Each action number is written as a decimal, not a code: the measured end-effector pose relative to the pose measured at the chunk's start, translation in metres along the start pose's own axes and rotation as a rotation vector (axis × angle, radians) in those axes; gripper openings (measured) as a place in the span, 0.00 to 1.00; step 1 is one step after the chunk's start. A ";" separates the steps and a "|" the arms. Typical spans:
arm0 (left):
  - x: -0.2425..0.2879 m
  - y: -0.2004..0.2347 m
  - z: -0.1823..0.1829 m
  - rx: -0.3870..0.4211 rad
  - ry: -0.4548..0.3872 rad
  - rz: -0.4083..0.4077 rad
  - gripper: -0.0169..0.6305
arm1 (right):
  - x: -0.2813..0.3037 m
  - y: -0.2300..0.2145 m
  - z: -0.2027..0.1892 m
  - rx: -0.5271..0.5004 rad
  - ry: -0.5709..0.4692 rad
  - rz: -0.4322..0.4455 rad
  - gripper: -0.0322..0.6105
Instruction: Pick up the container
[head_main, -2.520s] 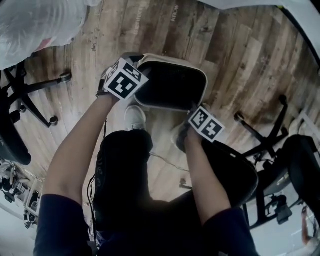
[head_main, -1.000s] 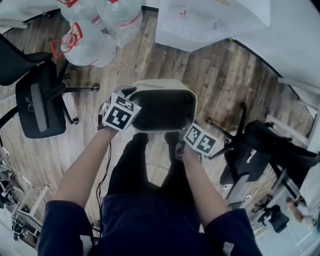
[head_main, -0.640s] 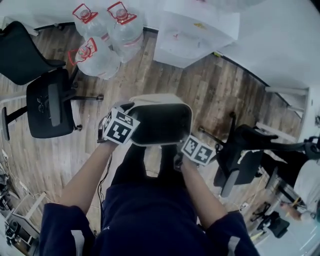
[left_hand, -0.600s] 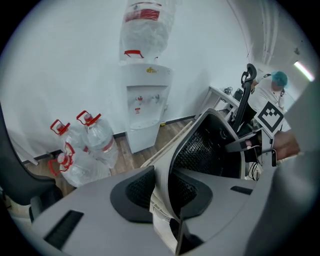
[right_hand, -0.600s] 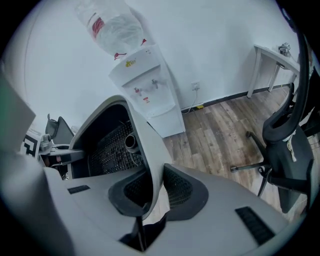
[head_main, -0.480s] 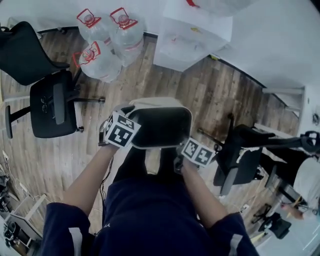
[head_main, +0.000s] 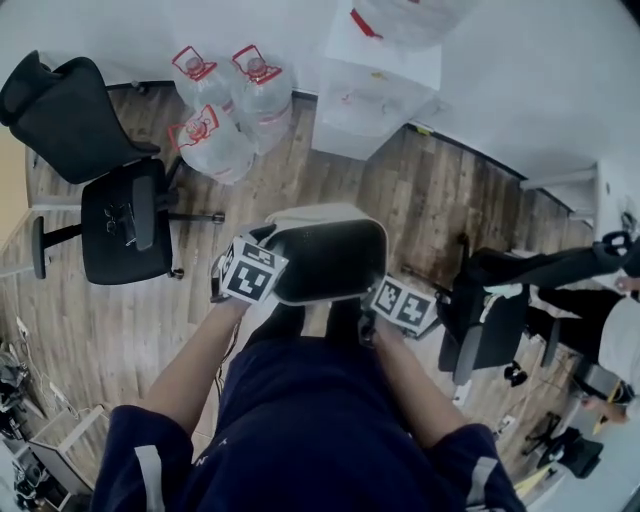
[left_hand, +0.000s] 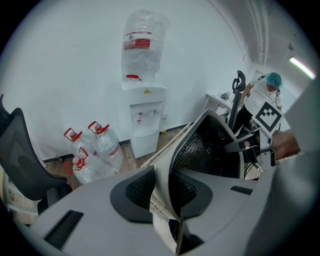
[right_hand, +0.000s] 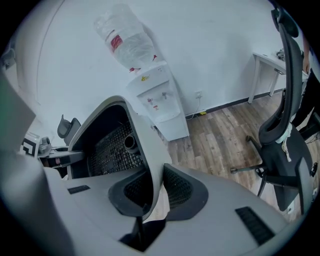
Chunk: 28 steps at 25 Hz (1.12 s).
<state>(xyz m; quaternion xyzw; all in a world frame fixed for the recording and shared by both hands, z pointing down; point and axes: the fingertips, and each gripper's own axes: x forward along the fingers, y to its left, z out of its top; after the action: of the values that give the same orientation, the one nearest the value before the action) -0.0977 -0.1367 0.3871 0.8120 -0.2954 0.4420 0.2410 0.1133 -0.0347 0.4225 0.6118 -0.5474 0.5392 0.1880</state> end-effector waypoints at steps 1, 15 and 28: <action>-0.003 0.000 0.001 0.004 -0.006 0.004 0.16 | -0.001 0.002 -0.001 0.001 -0.005 0.004 0.15; -0.023 0.008 0.010 0.029 -0.033 0.012 0.17 | -0.005 0.015 -0.001 0.011 -0.034 0.018 0.15; -0.015 0.006 0.013 0.021 -0.032 0.002 0.17 | -0.004 0.011 0.005 0.000 -0.021 0.004 0.15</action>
<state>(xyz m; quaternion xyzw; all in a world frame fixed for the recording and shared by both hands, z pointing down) -0.1008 -0.1453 0.3680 0.8211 -0.2954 0.4322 0.2275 0.1068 -0.0404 0.4138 0.6165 -0.5505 0.5330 0.1812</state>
